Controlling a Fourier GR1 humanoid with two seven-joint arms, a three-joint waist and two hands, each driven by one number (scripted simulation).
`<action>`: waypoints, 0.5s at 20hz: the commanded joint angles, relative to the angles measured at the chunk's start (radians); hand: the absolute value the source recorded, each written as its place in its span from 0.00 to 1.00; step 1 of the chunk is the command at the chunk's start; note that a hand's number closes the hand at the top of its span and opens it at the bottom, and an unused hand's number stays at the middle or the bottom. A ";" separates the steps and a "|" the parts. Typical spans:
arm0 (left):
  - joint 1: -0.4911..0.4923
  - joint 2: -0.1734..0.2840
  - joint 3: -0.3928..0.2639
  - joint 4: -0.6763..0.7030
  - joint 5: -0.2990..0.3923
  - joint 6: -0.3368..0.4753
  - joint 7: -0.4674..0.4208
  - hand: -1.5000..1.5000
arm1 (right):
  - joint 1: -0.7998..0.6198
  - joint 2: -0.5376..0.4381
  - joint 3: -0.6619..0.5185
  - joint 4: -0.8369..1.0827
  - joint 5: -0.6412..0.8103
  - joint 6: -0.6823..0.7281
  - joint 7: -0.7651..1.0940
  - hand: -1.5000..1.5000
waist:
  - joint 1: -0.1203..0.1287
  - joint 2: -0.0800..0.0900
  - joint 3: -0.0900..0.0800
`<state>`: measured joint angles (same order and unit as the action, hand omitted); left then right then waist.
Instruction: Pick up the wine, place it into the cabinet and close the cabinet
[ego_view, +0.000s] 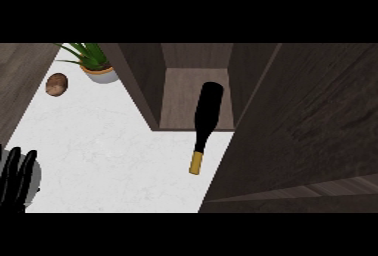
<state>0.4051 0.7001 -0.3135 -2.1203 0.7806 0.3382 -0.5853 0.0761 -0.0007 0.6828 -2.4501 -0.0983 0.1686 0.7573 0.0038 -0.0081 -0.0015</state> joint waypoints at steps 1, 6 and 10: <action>0.026 0.033 0.067 0.026 0.024 -0.057 0.009 0.00 | 0.012 0.001 0.232 -0.141 0.119 -0.074 0.035 1.00 | -0.010 -0.004 -0.001; 0.030 0.037 0.130 0.064 0.057 -0.125 0.013 0.00 | -0.108 -0.001 0.288 -0.044 0.161 -0.221 0.031 1.00 | 0.001 -0.001 -0.002; 0.042 0.065 0.186 0.056 0.100 -0.161 0.044 0.00 | -0.156 -0.002 0.352 0.028 0.222 -0.333 -0.039 1.00 | 0.003 -0.004 -0.002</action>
<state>0.4397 0.7537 -0.1616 -2.0706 0.8592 0.2030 -0.5576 0.0006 -0.0435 0.8058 -2.4320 0.0390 -0.0705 0.7374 0.0057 -0.0106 -0.0031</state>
